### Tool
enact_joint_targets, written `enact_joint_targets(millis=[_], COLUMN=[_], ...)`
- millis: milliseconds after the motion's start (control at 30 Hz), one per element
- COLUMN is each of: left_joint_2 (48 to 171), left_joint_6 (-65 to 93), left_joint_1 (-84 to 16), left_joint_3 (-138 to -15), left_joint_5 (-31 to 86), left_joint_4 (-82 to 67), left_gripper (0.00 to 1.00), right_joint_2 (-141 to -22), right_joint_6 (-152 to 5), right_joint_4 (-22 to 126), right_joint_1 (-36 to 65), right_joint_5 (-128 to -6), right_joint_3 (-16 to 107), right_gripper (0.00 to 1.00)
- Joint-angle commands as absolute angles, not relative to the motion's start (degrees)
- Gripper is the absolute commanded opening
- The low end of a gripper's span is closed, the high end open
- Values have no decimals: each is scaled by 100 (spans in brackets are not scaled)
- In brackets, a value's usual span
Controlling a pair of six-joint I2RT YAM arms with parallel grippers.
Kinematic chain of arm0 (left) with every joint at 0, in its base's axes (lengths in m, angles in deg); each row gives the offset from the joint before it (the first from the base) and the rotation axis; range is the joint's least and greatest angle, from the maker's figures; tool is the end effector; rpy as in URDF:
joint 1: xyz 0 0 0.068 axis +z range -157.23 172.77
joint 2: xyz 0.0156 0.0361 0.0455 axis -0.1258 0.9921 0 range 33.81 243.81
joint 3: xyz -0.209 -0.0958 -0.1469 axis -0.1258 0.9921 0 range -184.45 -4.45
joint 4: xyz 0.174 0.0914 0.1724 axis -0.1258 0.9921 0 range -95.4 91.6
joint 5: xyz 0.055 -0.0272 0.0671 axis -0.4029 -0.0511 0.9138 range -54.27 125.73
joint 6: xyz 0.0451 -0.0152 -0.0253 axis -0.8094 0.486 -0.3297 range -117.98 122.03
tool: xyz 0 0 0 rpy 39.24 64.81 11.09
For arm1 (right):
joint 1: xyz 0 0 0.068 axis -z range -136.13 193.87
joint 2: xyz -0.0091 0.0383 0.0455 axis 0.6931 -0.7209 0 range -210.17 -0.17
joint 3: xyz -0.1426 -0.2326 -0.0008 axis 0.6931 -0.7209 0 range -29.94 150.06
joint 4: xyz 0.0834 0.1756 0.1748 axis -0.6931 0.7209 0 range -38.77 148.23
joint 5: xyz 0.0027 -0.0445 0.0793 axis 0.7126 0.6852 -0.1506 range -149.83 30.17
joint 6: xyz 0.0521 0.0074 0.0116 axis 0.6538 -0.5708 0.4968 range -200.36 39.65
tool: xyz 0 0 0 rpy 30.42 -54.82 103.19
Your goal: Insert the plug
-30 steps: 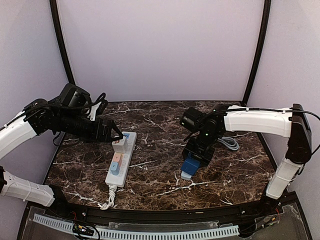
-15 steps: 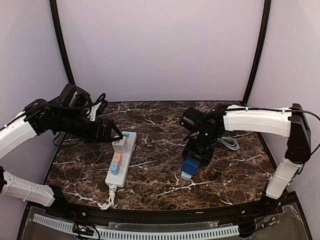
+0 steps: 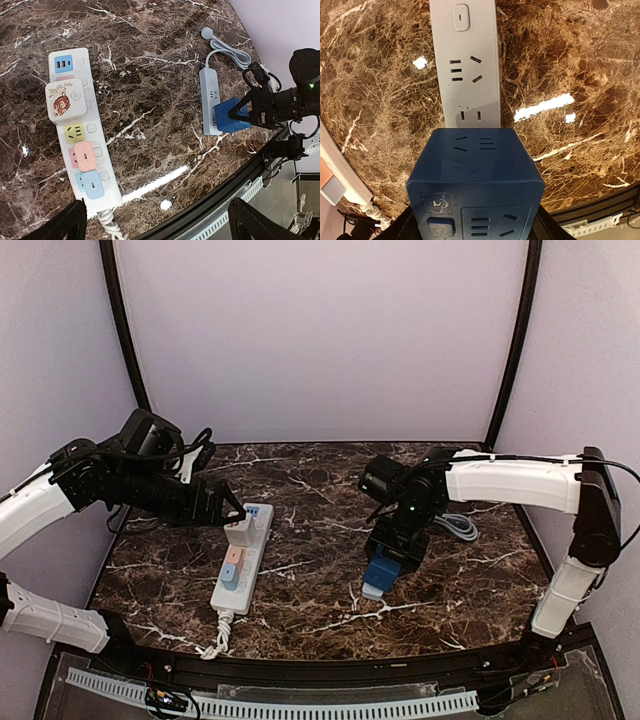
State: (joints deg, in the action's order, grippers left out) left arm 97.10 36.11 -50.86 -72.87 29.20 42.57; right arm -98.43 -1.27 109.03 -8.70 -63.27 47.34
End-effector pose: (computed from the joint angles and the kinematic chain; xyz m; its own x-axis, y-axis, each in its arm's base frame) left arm 0.1566 -0.1549 0.3567 -0.8256 0.0178 -0.5639 0.3419 0.8109 -0.4750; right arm 0.1986 0.2629 0.2356 -0.8982 0.4391 0.0210 0.4339 0.8780 0.2021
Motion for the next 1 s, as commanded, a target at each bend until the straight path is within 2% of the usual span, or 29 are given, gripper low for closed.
enact_joint_targets(millis=[0, 533, 967], left_joint_2=[9626, 9638, 9598], left_joint_6=[3567, 3517, 3516], left_joint_1=[-5063, -5047, -5018], left_joint_3=[-7195, -7203, -7187], left_joint_5=[2890, 2899, 2924], left_joint_4=[4298, 4308, 4277], left_gripper=[99, 99, 99], right_joint_2=[-9959, -10359, -11004], right_joint_6=[-238, -397, -735], right_joint_4=[10968, 10987, 11556], right_joint_1=[-939, -971, -1140], right_joint_5=[-6256, -6254, -6040], right_joint_3=[4898, 5022, 5848], right_gripper=[0, 0, 0])
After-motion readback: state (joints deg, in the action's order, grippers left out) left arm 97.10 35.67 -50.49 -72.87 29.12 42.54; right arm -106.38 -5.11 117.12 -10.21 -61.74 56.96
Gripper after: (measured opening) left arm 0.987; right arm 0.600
